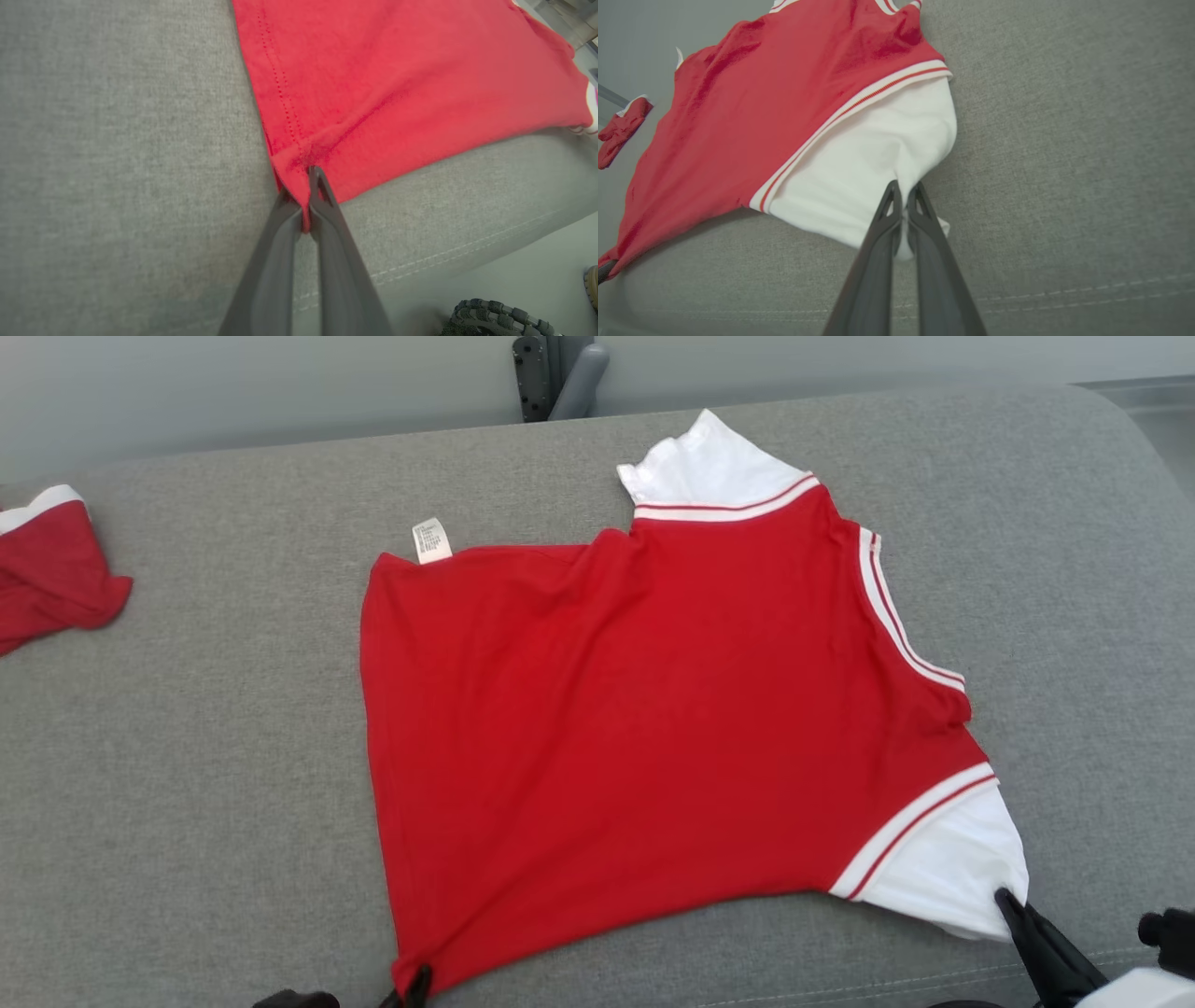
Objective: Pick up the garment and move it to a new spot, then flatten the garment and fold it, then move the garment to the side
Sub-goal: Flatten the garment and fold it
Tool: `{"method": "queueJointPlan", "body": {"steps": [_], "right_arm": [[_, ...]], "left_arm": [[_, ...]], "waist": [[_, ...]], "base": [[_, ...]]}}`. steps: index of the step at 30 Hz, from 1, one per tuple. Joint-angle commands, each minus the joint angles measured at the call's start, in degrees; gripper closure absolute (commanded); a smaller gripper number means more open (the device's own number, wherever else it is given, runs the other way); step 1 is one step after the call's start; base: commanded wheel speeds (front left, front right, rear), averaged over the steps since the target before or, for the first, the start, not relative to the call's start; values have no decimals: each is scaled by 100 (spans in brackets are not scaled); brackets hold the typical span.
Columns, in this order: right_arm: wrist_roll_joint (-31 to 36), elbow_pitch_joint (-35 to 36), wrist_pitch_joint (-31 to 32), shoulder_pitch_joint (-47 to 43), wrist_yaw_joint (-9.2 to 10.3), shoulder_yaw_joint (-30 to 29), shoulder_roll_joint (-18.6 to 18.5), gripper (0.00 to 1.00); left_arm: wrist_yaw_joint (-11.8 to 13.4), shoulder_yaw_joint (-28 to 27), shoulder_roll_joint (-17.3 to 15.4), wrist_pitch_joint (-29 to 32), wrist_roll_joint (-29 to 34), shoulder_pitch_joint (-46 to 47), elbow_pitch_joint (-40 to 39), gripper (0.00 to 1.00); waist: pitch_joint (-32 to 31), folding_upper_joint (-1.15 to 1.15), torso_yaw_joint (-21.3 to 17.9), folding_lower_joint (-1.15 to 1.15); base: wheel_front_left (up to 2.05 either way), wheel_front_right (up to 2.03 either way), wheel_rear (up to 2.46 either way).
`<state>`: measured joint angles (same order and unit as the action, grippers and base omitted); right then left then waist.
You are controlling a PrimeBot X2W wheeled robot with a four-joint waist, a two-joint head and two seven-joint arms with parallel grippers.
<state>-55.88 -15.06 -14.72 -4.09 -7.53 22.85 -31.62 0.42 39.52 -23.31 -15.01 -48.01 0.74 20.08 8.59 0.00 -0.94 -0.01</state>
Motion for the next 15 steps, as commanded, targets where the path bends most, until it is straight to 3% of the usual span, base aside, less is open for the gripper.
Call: {"method": "queueJointPlan", "body": {"steps": [1, 7, 12, 15], "right_arm": [[19, 171, -29, -144, 8, -127, -50, 100], [214, 1192, 145, -576, 8, -938, -107, 100], [352, 1815, 903, 125, 7, -1345, -152, 100], [607, 1818, 1362, 757, 7, -1396, -151, 100]], "left_arm": [[110, -5, -18, 11, -32, -135, -120, 100], [647, -260, -119, 414, -353, -304, -1216, 100], [937, -441, -575, 1242, -440, 193, -2059, 100], [969, -580, -588, 1732, -731, 604, -2307, 100]], "waist": [[-90, 0, 183, 1], [-10, 0, 170, 1], [300, 0, 156, 1], [485, 0, 239, 1]], "base": [[0, 0, 0], [0, 0, 0], [0, 0, 0], [0, 0, 0]]}}
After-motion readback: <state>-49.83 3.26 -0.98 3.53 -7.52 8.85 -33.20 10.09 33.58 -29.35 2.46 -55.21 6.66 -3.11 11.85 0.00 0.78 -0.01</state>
